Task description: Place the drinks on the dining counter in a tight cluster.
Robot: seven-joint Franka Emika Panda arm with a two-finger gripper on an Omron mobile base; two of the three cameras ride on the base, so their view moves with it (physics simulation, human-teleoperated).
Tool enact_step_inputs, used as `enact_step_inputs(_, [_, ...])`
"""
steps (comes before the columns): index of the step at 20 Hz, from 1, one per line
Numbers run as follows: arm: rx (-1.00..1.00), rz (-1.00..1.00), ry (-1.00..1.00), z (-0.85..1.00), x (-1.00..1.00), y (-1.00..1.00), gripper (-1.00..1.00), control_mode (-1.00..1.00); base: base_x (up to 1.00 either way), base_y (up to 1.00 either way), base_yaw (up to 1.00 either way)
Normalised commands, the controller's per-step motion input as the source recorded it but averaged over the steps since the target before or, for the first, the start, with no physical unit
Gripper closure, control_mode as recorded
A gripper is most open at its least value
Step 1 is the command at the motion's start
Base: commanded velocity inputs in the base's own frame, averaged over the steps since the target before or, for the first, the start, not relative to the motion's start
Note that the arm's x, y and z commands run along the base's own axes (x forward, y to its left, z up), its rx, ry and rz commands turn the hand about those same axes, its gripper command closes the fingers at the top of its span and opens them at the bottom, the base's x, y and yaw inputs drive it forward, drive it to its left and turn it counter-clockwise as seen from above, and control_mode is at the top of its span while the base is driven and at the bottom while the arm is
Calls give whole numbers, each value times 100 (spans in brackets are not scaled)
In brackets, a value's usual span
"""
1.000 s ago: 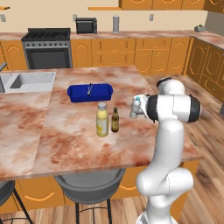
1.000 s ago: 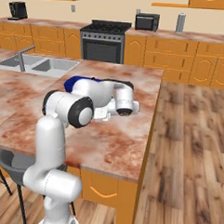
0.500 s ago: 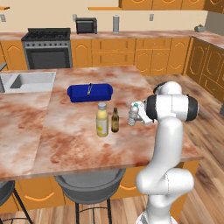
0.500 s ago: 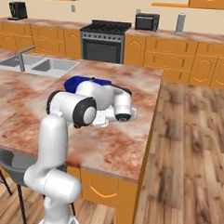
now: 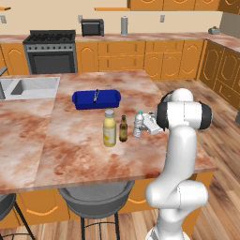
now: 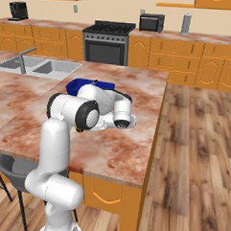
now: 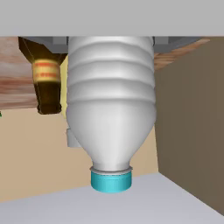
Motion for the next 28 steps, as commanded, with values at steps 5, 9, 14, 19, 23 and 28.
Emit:
enact_step_inputs(5, [-9,-8,0,0,0,-3,100,-100,0,0,0])
enact_step_inputs(9, [-18,-2,0,-12,0,3,100,-100,0,0,0])
enact_step_inputs(14, [-16,0,-1,-16,0,4,100,-100,0,0,0])
enact_step_inputs(19, [-1,0,0,-31,10,9,100,-100,0,0,0])
enact_step_inputs(23, [0,0,0,-33,22,1,100,-100,0,0,0])
enact_step_inputs(28, [6,-7,0,-12,31,-8,100,-100,0,0,0])
